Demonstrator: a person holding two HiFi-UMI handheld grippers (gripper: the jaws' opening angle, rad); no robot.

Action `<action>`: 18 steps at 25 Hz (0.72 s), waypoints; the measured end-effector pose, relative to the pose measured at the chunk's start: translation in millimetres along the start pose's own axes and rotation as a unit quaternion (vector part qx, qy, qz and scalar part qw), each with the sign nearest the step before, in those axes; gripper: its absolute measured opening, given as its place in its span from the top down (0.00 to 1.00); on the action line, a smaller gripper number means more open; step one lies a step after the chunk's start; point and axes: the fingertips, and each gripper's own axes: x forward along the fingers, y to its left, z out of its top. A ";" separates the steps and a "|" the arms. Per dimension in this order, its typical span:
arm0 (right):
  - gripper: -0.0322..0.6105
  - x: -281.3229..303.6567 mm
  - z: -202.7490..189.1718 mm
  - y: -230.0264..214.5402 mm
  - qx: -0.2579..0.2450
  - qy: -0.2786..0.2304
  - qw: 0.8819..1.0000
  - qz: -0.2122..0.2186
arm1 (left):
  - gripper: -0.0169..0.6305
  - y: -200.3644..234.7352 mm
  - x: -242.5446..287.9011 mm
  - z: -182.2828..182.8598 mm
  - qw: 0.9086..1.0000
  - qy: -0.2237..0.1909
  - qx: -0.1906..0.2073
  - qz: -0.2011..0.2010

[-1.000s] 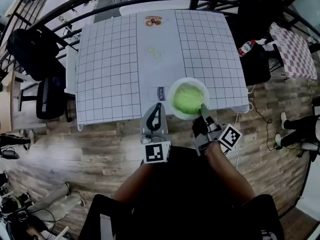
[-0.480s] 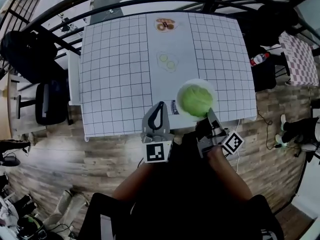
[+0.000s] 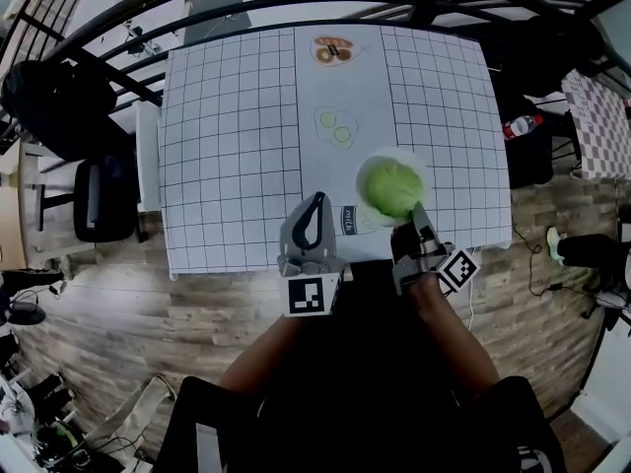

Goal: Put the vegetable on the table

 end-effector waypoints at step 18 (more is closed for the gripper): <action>0.92 54.9 16.3 -104.4 -0.060 0.054 0.997 -0.008 | 0.96 18.3 39.9 -6.9 0.999 0.026 0.023 0.034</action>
